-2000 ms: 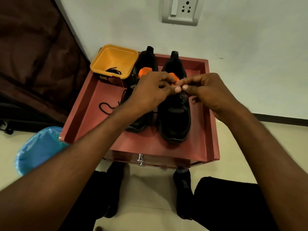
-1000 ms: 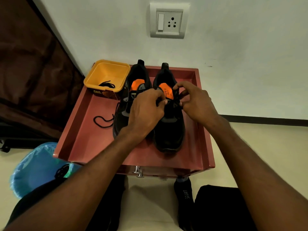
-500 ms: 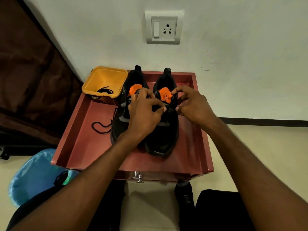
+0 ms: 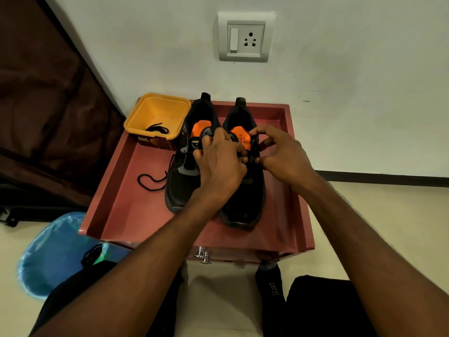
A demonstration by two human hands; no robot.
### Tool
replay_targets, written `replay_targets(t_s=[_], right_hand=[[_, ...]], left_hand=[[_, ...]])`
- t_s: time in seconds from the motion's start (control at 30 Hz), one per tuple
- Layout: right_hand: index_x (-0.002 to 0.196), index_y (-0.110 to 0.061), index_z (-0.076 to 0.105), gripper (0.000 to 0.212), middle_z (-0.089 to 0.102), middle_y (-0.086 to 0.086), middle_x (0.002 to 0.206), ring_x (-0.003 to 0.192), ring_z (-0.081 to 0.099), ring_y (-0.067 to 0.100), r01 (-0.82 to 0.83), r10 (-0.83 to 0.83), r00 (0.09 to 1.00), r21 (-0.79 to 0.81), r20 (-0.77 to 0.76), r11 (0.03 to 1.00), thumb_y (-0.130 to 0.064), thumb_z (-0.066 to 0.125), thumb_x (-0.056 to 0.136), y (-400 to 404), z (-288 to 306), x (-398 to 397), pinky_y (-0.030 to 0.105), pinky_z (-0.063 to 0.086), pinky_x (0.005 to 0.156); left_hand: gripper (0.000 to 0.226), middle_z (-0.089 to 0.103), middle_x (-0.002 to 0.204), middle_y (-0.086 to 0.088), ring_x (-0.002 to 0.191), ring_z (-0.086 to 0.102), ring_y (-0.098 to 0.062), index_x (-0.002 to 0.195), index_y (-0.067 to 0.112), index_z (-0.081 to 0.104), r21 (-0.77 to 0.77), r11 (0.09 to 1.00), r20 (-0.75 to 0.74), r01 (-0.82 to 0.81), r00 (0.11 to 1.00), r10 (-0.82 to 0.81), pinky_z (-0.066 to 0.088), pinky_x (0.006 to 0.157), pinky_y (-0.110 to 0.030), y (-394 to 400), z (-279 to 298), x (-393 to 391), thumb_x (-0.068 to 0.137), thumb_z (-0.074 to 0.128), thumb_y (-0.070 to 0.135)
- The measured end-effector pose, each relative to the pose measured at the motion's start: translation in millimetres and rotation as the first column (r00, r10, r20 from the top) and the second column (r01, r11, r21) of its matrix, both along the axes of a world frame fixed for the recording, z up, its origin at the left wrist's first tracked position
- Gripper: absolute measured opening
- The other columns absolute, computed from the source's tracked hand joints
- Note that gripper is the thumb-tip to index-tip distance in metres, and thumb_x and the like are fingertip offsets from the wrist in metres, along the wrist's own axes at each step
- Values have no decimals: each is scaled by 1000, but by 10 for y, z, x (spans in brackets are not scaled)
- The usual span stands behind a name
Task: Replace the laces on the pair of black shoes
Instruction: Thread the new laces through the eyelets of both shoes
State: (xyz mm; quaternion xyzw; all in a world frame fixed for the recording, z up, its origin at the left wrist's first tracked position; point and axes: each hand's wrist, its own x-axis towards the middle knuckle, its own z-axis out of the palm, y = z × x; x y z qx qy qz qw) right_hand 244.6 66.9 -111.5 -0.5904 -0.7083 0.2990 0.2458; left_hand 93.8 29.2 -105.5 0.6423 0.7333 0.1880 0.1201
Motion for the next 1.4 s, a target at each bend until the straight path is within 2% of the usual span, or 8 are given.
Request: replay_targets(t_s=[0.33,0.63,0.87,1.03,1.13,1.23,1.3,1.4], right_hand=[[128,-49,59,72,69,-11,103,81,72,13,12,-13,1000,-41,-22,999,-5,83,76,-5,21,-19,44,65,72],[134,-38,55,72,72,-4,98,76,72,12,-5,4,1000,-52,-20,999,-1,82,78,-60,125,-15,40,64,74],[95,-22,77,18,71,-12,86,81,68,3,-36,46,996,-120,80,992,-23,88,80,-121,234,4,17,51,70],[82,-28,79,9,74,-13,81,75,72,3,-27,31,998,-78,55,997,-19,81,86,-159,239,-36,28,60,79],[80,-24,78,9,77,-4,76,67,75,11,128,-136,988,-97,-76,987,-17,76,86,-131,350,71,32,62,74],[85,-14,74,9,75,3,79,73,77,25,481,-490,762,-137,-423,866,-15,66,85,-51,483,329,37,61,72],[98,-17,71,15,74,-1,91,81,76,21,620,-584,737,-4,-339,785,-17,65,85,-24,451,472,37,60,81],[121,-19,65,35,66,-4,118,103,63,11,437,-439,898,194,-36,878,-22,72,87,-128,346,362,27,46,90]], left_hand=[[14,43,133,-5,133,35,-31,107,26,73,79,997,-142,-3,990,14,35,107,-51,-47,-39,56,93,73,30],[14,36,112,-1,113,39,-24,109,21,74,60,988,57,142,988,-146,35,94,-46,47,-166,-149,101,63,18],[54,49,97,9,91,47,-9,119,46,68,113,969,-2,220,975,-221,17,81,-37,96,-35,-486,94,55,0],[62,51,93,8,93,52,-13,118,39,70,97,963,64,250,964,-257,25,87,-37,111,-20,-527,87,54,-12],[60,52,89,8,89,55,-15,111,38,72,124,958,77,258,960,-269,37,88,-42,140,-68,-562,85,57,-14],[59,51,86,7,85,56,-17,108,38,71,133,954,106,269,953,-283,45,89,-49,138,-82,-593,85,56,-15],[54,46,85,8,87,54,-18,109,37,70,119,955,96,272,954,-283,35,89,-40,131,-66,-579,90,54,-11],[44,42,83,10,87,52,-18,108,38,69,116,954,97,275,953,-286,26,87,-36,147,-78,-579,98,54,-2]])
